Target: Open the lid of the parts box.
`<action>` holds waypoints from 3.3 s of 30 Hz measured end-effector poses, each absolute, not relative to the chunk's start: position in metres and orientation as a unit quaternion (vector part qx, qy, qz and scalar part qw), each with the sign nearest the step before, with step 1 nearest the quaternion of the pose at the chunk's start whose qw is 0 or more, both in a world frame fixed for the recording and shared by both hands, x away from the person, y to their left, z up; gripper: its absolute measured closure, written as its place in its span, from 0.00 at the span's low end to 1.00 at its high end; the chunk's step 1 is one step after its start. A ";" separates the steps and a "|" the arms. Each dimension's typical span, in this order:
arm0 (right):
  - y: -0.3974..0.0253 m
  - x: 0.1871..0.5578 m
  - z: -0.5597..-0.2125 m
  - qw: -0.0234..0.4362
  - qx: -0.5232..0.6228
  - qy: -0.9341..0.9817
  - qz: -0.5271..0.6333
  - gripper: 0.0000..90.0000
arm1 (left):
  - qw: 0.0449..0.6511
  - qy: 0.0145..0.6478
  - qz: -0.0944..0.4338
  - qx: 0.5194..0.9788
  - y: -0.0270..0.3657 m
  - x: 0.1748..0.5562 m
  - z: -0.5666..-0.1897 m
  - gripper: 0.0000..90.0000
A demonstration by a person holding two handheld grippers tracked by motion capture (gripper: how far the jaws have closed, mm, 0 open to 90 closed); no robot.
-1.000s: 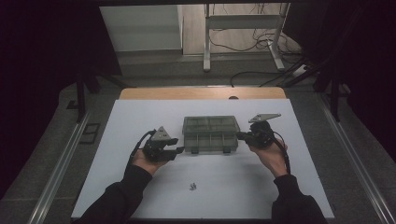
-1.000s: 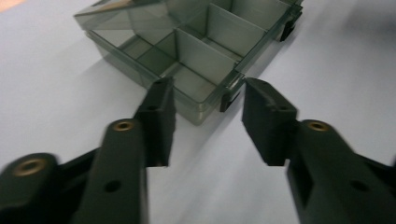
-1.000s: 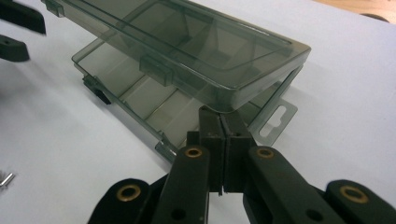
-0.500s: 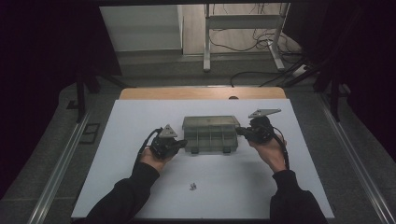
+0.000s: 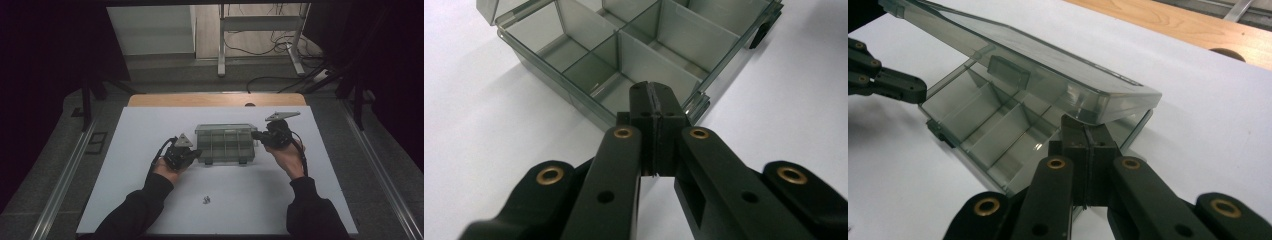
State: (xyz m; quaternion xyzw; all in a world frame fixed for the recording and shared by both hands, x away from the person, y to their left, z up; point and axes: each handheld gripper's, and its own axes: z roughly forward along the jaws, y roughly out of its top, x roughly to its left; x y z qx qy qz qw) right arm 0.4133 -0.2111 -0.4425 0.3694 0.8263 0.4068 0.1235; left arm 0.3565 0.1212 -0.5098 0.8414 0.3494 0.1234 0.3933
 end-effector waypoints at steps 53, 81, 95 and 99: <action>-0.201 0.476 -0.450 0.138 0.394 0.813 0.406 0.99 | 0.399 0.349 0.115 0.840 0.123 0.358 -0.511 0.99; -0.203 0.494 -0.465 0.138 0.413 0.806 0.400 0.99 | 0.399 0.349 0.111 0.841 0.124 0.359 -0.511 0.99; -0.199 0.501 -0.477 0.135 0.424 0.811 0.380 0.99 | 0.398 0.349 0.111 0.841 0.124 0.359 -0.511 0.99; -0.198 0.502 -0.478 0.134 0.425 0.811 0.378 0.99 | 0.398 0.349 0.111 0.841 0.124 0.359 -0.511 0.99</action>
